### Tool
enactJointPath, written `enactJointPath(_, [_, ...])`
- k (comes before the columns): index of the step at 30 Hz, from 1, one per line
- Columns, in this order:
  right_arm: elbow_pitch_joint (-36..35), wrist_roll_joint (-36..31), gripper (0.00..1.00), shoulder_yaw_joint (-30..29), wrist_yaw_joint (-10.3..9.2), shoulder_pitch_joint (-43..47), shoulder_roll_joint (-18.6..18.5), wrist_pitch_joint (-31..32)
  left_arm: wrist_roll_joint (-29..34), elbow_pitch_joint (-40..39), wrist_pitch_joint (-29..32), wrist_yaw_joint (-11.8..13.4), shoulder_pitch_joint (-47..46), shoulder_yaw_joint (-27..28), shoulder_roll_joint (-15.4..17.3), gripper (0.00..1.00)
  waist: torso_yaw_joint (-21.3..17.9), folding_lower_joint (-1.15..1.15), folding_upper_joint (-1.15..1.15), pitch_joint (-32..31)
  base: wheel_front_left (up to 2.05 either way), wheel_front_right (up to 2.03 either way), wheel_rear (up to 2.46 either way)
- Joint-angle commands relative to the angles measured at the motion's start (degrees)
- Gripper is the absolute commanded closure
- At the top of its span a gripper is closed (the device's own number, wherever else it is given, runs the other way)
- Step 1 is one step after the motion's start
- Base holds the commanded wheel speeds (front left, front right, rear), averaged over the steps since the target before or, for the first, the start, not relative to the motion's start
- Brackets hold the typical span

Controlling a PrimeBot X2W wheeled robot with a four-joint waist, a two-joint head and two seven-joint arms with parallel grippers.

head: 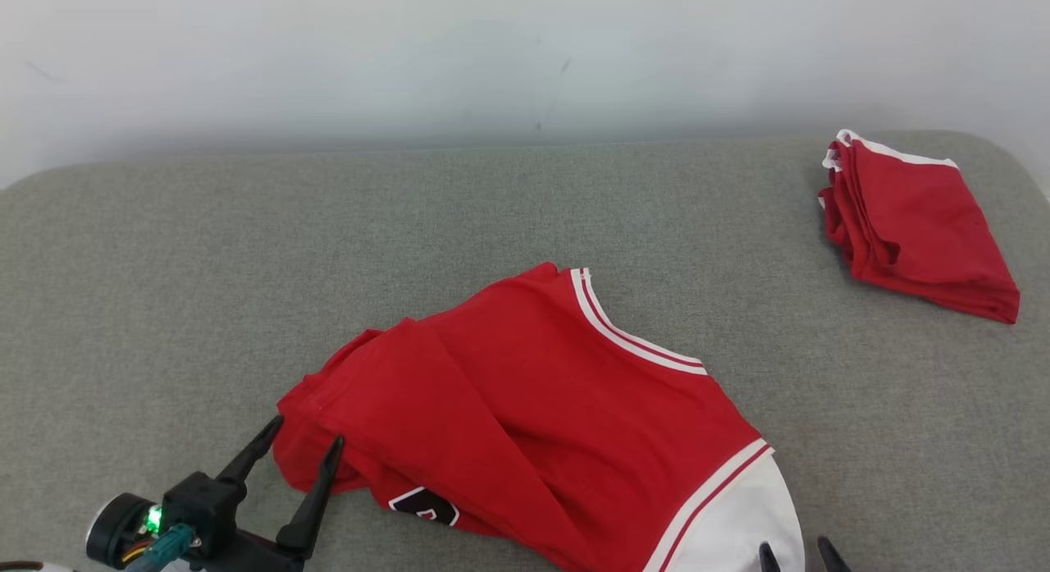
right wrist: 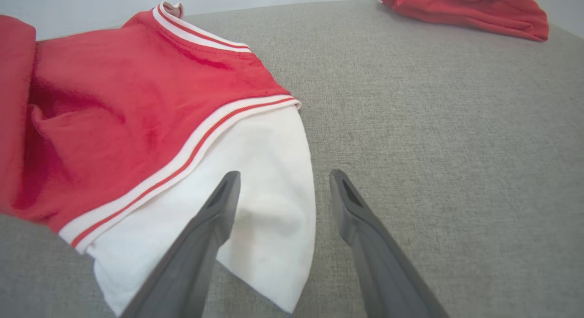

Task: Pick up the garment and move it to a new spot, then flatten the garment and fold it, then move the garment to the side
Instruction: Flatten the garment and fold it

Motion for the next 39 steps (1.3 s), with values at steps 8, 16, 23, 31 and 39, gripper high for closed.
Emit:
enactJointPath(8, [3.6, -0.5, 0.00, 0.8, -0.11, 0.7, -0.2, 0.0, -1.6, 0.2, 0.7, 0.1, -0.3, -1.9, 0.0, 0.00, -0.2, 0.00, 0.00, -0.7, 0.00, 0.00, 0.00])
enactJointPath(16, [6.2, 0.4, 0.00, 1.5, -0.11, -0.2, -0.1, 0.0, -2.0, 2.8, 0.5, 0.1, -1.5, -2.5, -0.1, 0.00, -0.1, 0.00, 0.00, -1.0, 0.00, 0.00, 0.00])
enactJointPath(23, [7.6, 0.4, 0.00, 1.6, -0.11, -0.6, -0.1, 0.0, -2.1, 4.5, 0.1, 0.2, -3.7, -2.0, -0.6, 0.00, -0.1, 0.00, 0.00, -1.1, 0.00, 0.00, 0.00])
enactJointPath(31, [10.1, 0.6, 0.00, 2.6, -0.11, -2.0, -0.1, 0.0, -3.2, 8.7, 0.0, 0.2, -6.5, -3.7, -1.5, 0.00, -0.9, 0.00, 0.00, -0.9, 0.00, 0.00, 0.00])
enactJointPath(39, [11.7, 1.8, 1.00, 4.7, -0.11, -3.8, -0.1, 0.1, -5.6, 10.9, -0.2, 0.1, -8.4, -7.2, -1.7, 1.00, -1.1, 0.00, 0.00, -1.4, 0.00, 0.00, 0.00])
